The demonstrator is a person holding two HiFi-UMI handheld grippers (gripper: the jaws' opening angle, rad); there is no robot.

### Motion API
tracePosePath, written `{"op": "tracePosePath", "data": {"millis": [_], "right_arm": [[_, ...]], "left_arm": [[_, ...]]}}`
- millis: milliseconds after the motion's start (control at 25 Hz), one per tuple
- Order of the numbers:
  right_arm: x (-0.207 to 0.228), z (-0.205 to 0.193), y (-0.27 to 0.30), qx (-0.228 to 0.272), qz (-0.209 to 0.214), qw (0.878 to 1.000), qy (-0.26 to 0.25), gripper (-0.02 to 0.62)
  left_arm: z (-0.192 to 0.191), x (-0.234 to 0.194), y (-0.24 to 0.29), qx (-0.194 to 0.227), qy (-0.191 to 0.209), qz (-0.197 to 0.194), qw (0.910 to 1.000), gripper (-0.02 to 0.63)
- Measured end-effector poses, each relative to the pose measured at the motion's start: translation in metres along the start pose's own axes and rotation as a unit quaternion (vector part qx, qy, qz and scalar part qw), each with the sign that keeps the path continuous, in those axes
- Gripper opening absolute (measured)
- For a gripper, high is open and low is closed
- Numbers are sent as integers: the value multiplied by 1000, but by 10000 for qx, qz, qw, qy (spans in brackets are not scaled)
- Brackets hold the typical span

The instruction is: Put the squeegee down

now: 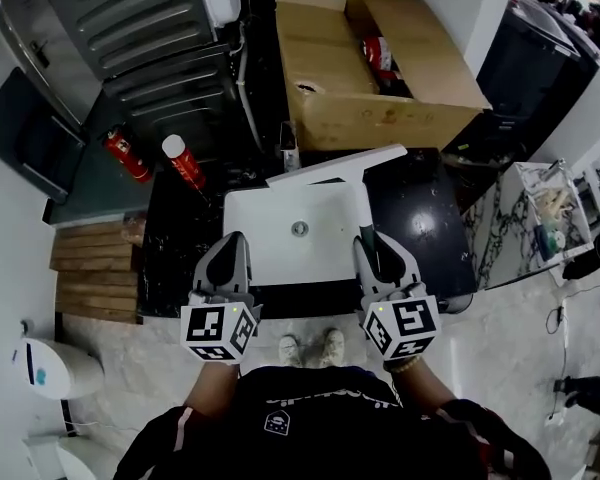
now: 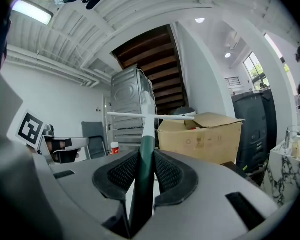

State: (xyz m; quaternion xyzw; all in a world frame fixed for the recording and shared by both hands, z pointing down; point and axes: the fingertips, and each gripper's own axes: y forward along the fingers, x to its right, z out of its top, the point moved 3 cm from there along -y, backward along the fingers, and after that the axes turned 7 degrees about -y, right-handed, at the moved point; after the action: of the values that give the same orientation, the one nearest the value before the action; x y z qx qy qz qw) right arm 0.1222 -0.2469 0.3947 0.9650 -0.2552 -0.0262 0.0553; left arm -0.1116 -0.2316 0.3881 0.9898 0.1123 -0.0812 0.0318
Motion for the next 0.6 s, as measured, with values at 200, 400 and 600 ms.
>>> {"op": "tracePosePath", "data": {"millis": [200, 400, 600], "right_arm": [[-11, -5, 13, -138, -113, 9998, -37, 124], [-22, -26, 28, -486, -163, 9987, 13, 124], [-33, -76, 44, -1100, -157, 9937, 120, 124]], "left_arm": [[-3, -22, 10, -11, -110, -45, 9999, 14], [-17, -33, 17, -175, -179, -166, 9995, 14], [-55, -47, 21, -542, -269, -136, 9981, 14]]}}
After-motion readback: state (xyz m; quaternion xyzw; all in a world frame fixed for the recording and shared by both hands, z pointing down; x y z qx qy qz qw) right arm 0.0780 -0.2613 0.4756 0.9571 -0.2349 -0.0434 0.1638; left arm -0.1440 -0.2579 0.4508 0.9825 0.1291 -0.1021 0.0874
